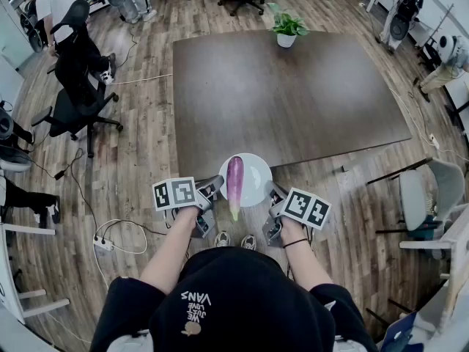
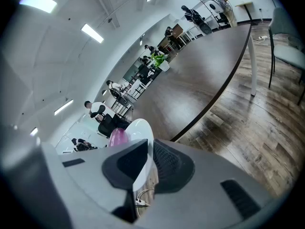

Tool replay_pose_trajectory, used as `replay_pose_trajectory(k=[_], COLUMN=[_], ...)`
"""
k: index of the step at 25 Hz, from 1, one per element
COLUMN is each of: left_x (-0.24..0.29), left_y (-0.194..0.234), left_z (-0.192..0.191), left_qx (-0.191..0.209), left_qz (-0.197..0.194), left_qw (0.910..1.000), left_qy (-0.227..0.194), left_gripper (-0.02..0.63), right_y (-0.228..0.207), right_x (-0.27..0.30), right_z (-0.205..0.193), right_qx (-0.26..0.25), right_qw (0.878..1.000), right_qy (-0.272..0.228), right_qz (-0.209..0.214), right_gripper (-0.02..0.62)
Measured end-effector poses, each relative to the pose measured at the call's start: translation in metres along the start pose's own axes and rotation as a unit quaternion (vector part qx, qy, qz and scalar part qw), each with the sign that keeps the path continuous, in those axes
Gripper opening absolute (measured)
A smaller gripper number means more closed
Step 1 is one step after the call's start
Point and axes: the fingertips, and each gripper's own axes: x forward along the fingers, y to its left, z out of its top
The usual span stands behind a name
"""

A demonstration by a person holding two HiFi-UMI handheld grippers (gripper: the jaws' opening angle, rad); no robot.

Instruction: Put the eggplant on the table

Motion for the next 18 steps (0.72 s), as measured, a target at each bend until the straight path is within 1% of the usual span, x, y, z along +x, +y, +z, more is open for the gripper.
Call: replay_pose_trajectory(k=[7, 18], left_x=[0.0002, 0.0031], left_y=[0.0003, -0.0012], left_z=[0.0037, 0.0009], left_qx=[0.006, 0.003], left_qz=[0.000, -0.001], left_qw=[1.0000, 1.0000], left_qy=[0.000, 0.002], left_gripper=[0.031, 0.031], right_y=[0.0016, -0.0021], right_x=[0.0026, 0.0001], right_z=[0.0006, 0.0009], right_qx=[0.001, 0.009], right_qw=[1.000, 1.000], right_qy=[0.002, 0.001], right_qz=[0.001, 0.002], right_gripper=[0.043, 0.043])
